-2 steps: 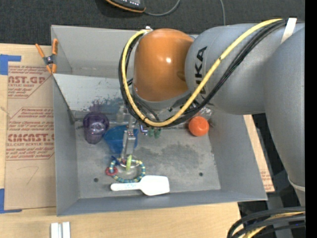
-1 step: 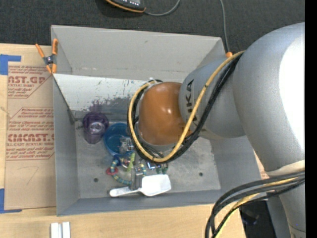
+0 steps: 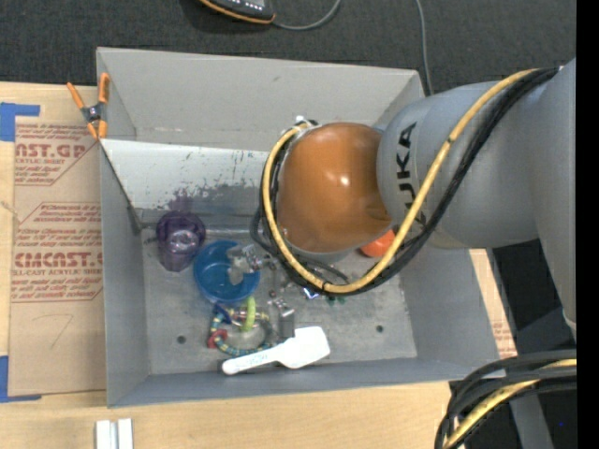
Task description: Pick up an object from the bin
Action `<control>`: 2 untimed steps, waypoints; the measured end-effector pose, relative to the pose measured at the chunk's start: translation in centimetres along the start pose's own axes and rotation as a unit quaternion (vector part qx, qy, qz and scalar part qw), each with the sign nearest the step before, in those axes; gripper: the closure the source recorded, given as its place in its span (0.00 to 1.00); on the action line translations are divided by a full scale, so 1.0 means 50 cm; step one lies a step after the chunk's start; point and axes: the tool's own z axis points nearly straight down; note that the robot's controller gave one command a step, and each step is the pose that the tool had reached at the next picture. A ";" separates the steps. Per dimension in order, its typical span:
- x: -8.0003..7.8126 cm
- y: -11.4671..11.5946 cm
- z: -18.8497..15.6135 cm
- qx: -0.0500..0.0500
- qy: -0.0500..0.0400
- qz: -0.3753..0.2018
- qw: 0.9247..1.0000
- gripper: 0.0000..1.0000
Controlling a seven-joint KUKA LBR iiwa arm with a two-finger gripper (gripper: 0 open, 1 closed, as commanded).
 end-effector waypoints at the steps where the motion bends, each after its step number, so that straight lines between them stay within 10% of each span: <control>1: 0.030 -0.013 0.132 -0.001 0.009 0.122 0.992 0.00; 2: -0.040 -0.017 0.173 -0.001 0.001 -0.164 0.987 0.00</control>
Offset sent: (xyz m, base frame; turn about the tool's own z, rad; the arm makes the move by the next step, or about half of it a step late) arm 0.0309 0.0022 -0.0937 -0.3838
